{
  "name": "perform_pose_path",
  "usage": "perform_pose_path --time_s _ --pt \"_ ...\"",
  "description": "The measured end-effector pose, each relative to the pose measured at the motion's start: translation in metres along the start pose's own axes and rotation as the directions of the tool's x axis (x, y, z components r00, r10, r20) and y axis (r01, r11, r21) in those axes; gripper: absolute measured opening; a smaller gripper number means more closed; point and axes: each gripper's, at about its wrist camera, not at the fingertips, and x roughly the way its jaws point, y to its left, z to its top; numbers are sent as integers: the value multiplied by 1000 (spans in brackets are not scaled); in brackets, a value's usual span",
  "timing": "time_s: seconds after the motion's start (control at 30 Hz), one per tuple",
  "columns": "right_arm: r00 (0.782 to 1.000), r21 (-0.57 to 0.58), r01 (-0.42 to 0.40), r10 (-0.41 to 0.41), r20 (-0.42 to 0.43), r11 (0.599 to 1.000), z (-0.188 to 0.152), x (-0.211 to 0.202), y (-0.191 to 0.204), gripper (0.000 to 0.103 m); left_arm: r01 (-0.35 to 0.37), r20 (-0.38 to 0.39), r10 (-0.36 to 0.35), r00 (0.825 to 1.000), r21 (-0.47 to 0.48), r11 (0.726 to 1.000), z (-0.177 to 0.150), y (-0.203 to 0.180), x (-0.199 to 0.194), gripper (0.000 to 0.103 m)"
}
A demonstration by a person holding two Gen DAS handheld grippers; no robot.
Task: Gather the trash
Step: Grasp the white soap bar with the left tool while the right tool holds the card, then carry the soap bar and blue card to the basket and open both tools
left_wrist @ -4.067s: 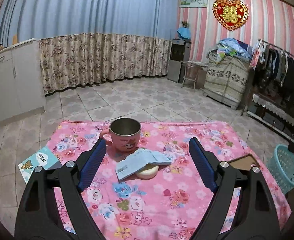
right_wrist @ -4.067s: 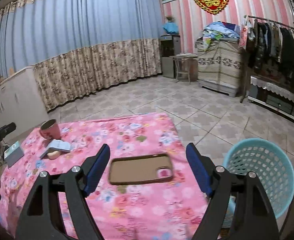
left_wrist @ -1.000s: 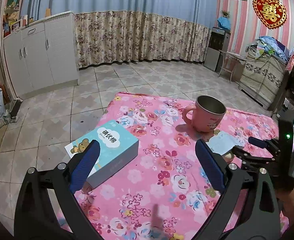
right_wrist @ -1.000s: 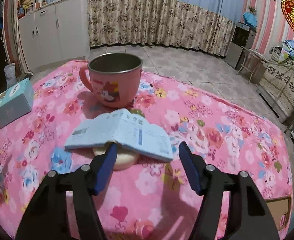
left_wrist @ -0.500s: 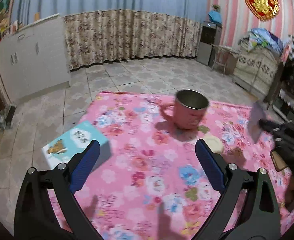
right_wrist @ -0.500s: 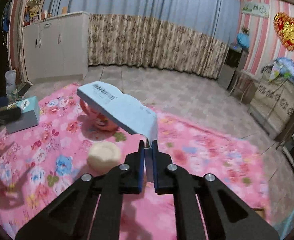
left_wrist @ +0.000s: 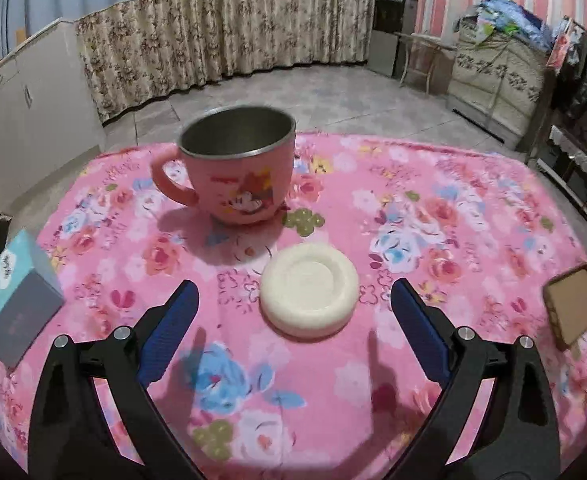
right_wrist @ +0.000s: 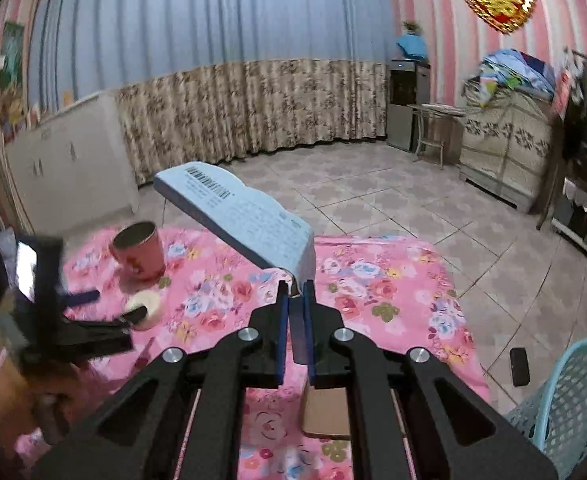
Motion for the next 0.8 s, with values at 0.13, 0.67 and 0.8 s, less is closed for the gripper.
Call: perform_pose_path --time_s 0.13,0.67,0.8 --pt "1000 19 -10 10 -25 1000 -7 9 -6 7 17 -54 -17 998 8 1000 0 -10 17 81" --pt "994 53 69 -73 81 996 -27 -74 -32 7 102 263 -122 957 89 991 -18 -68 -137 61" --pt "978 108 151 -165 130 983 -43 -122 -60 7 139 375 -187 908 150 979 -29 -113 -195 61"
